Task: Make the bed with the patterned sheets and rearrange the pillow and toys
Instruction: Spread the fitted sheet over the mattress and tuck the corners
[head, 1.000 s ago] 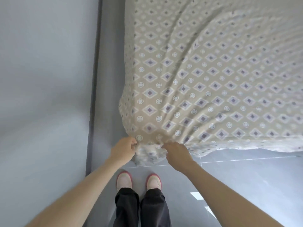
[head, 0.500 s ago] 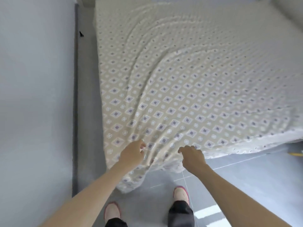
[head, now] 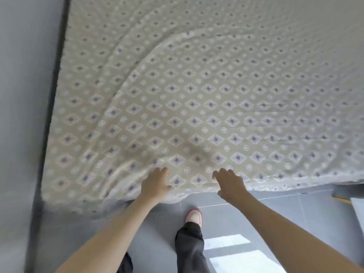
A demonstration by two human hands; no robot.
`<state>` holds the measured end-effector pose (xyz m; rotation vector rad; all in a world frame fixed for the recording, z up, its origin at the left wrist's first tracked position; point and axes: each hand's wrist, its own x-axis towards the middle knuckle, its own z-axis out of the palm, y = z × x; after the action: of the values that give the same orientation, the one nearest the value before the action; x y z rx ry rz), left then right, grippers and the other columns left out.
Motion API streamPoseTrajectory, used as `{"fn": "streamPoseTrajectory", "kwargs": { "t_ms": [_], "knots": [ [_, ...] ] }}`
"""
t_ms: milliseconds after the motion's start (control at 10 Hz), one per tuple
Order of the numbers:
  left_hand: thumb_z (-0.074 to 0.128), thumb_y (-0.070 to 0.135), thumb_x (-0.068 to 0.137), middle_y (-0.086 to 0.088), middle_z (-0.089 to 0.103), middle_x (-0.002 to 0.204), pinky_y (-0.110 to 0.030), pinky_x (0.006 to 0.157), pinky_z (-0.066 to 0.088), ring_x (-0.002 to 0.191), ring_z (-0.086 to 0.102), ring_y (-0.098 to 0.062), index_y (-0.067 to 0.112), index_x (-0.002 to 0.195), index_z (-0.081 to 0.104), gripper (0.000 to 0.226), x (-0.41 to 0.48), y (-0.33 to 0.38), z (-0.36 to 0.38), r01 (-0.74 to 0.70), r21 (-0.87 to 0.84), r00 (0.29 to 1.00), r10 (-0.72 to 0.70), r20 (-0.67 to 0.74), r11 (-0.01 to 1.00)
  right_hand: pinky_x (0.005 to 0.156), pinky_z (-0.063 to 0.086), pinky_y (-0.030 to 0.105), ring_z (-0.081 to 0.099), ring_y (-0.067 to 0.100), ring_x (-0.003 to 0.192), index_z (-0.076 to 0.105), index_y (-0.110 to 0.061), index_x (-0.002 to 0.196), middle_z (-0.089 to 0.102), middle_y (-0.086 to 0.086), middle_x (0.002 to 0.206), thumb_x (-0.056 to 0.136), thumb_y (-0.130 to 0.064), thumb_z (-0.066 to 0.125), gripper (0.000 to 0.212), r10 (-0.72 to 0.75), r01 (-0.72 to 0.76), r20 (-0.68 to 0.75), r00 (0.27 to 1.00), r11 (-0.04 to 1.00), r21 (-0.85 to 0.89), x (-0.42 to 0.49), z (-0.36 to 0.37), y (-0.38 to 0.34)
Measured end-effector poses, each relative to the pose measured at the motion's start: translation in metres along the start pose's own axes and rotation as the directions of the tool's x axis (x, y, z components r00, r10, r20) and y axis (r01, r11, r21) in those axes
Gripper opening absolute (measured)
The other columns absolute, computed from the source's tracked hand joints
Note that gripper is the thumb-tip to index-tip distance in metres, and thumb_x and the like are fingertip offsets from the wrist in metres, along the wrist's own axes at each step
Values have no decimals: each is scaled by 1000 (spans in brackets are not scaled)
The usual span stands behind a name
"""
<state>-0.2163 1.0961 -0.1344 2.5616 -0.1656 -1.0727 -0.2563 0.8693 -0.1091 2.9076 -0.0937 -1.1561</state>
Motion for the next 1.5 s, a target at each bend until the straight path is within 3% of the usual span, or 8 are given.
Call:
{"fn": "streamPoseTrajectory", "kwargs": {
  "t_ms": [200,400,500,600,800,900,1100,1500],
  "knots": [
    [57,17,83,2,47,114,-28,75,43,108,47,-19,18,114,49,32,21,20,39,3,149,1000,1,-30,989,80,45,31,43,23,116,34,-22,137,43,0,128,86,-2,58,60,-110,110,-34,993,994,20,36,30,23],
    [47,-10,77,-7,30,62,-46,69,45,62,34,-21,11,62,38,27,27,34,46,-11,218,1000,10,8,976,70,41,28,52,21,85,49,-19,96,57,3,92,86,2,54,24,-205,205,-5,979,979,-9,58,38,31],
    [47,-7,81,-16,56,76,-46,81,48,81,59,-37,-8,88,63,18,29,31,50,-2,204,1000,6,-17,979,66,37,25,51,21,78,42,-17,88,52,3,84,86,3,50,21,-216,216,20,976,976,28,58,41,33],
    [44,4,93,0,48,73,-37,80,47,85,55,-28,1,90,65,22,20,31,52,-53,-30,989,49,-143,998,69,39,28,61,26,92,50,-16,93,50,5,82,87,6,48,24,-218,218,-1,976,976,-15,53,42,32],
    [51,0,82,1,34,59,-25,58,28,67,40,-18,15,62,44,27,10,31,60,-34,80,996,40,-80,996,70,40,24,64,25,97,54,-16,91,66,7,102,83,9,50,27,-208,208,15,978,971,-119,44,46,34],
    [54,5,85,-6,63,72,-28,64,41,73,58,-22,7,76,67,17,9,28,66,-64,69,998,66,-19,996,71,39,25,65,24,97,60,-15,93,67,6,103,81,10,53,29,-211,212,26,977,960,-182,41,52,34],
    [60,15,88,-1,52,66,-25,58,28,64,45,-15,6,72,65,19,14,19,81,-120,52,992,121,-26,991,100,38,46,62,28,105,56,-11,114,63,5,111,81,11,51,40,-190,172,-33,981,938,-300,46,61,26],
    [47,9,92,-5,56,116,-34,82,47,106,58,-24,11,118,51,27,2,48,83,-43,167,998,52,-46,985,94,43,35,56,25,116,51,-18,126,54,5,129,89,0,51,42,-128,123,-19,992,977,-172,22,67,49]
  ]
}}
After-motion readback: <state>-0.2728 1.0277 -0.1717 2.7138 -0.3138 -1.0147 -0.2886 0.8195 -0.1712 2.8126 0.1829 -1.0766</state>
